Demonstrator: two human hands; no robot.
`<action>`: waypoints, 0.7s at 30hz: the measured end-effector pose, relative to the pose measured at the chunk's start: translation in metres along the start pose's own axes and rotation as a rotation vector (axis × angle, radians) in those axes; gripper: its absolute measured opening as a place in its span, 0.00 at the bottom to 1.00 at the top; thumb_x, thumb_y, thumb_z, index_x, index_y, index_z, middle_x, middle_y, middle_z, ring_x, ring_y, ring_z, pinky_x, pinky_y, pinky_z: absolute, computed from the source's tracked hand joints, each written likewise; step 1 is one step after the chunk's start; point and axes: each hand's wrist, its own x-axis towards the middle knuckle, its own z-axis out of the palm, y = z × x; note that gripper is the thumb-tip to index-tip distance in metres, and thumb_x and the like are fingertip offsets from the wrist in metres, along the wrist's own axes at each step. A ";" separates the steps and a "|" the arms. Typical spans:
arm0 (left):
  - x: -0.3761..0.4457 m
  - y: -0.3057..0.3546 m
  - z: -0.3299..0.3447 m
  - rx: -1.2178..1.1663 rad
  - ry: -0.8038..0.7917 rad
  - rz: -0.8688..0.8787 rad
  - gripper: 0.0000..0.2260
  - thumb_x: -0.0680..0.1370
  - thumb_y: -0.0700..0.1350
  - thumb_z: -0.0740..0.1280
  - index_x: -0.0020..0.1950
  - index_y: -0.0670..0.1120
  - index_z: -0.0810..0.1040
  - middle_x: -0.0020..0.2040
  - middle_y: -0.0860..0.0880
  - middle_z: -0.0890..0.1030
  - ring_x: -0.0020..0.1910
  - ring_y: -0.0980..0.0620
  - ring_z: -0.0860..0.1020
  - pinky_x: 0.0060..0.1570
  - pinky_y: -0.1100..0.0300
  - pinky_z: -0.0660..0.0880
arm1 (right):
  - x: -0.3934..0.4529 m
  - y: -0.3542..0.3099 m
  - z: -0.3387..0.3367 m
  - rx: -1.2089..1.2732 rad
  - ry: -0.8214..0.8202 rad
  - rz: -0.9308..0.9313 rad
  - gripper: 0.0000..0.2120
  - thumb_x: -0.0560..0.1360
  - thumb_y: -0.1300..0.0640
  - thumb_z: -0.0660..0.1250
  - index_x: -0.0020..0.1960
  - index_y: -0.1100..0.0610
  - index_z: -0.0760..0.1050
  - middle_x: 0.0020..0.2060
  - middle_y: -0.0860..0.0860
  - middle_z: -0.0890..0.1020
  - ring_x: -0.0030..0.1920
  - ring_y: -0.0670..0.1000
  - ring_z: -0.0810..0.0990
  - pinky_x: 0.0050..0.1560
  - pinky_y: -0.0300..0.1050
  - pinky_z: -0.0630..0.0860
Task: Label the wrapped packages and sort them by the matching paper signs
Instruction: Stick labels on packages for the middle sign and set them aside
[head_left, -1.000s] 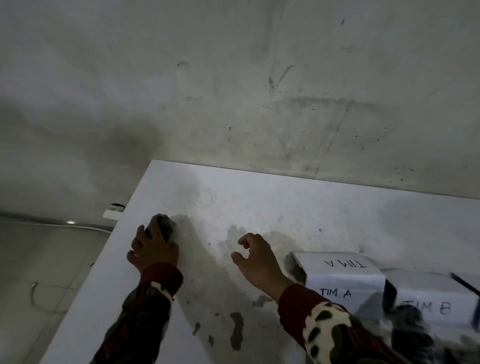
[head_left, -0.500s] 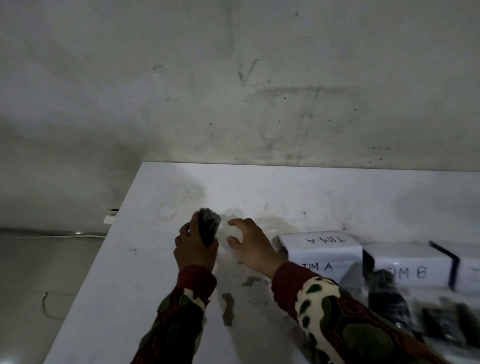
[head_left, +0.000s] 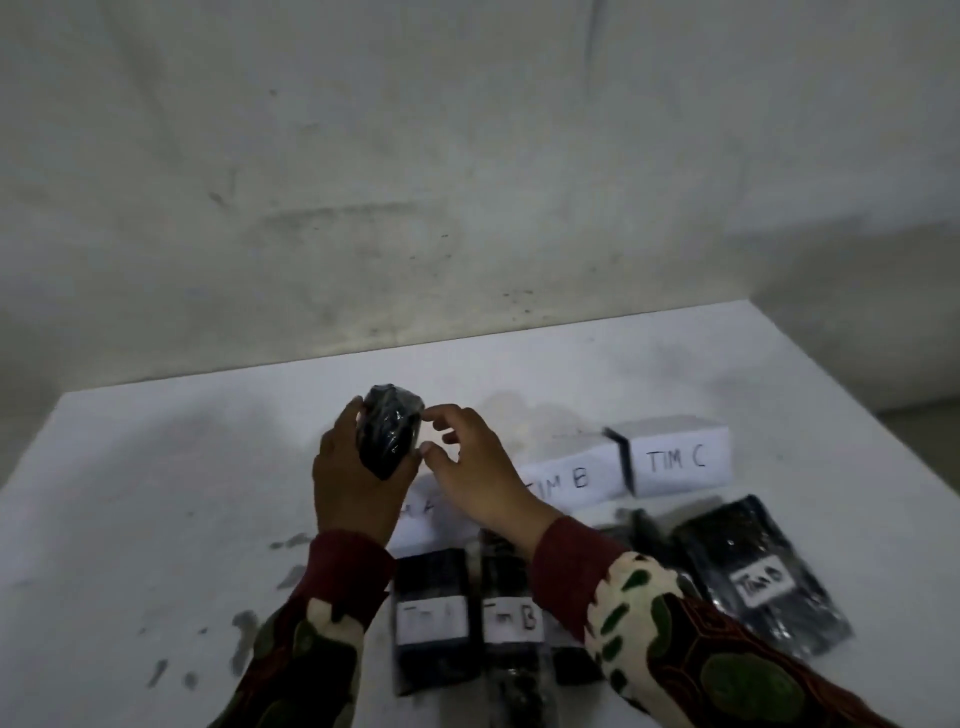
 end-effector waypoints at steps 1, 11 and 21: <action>-0.008 0.014 0.014 -0.029 -0.021 0.002 0.34 0.67 0.46 0.75 0.70 0.48 0.65 0.65 0.43 0.72 0.63 0.44 0.71 0.64 0.51 0.67 | -0.005 0.006 -0.019 0.018 0.026 0.008 0.14 0.77 0.58 0.61 0.62 0.53 0.70 0.59 0.53 0.72 0.56 0.50 0.73 0.54 0.40 0.69; -0.085 0.122 0.168 -0.240 -0.361 0.075 0.30 0.69 0.45 0.74 0.68 0.53 0.66 0.61 0.46 0.75 0.56 0.48 0.77 0.58 0.49 0.75 | -0.074 0.090 -0.200 0.176 0.251 0.108 0.07 0.77 0.60 0.62 0.52 0.50 0.70 0.54 0.49 0.76 0.53 0.47 0.76 0.50 0.34 0.73; -0.152 0.170 0.276 -0.247 -0.674 0.083 0.22 0.71 0.43 0.72 0.51 0.67 0.66 0.47 0.66 0.73 0.42 0.76 0.75 0.38 0.80 0.70 | -0.136 0.165 -0.294 0.252 0.447 0.248 0.08 0.76 0.63 0.63 0.46 0.49 0.72 0.52 0.50 0.78 0.43 0.43 0.78 0.37 0.24 0.71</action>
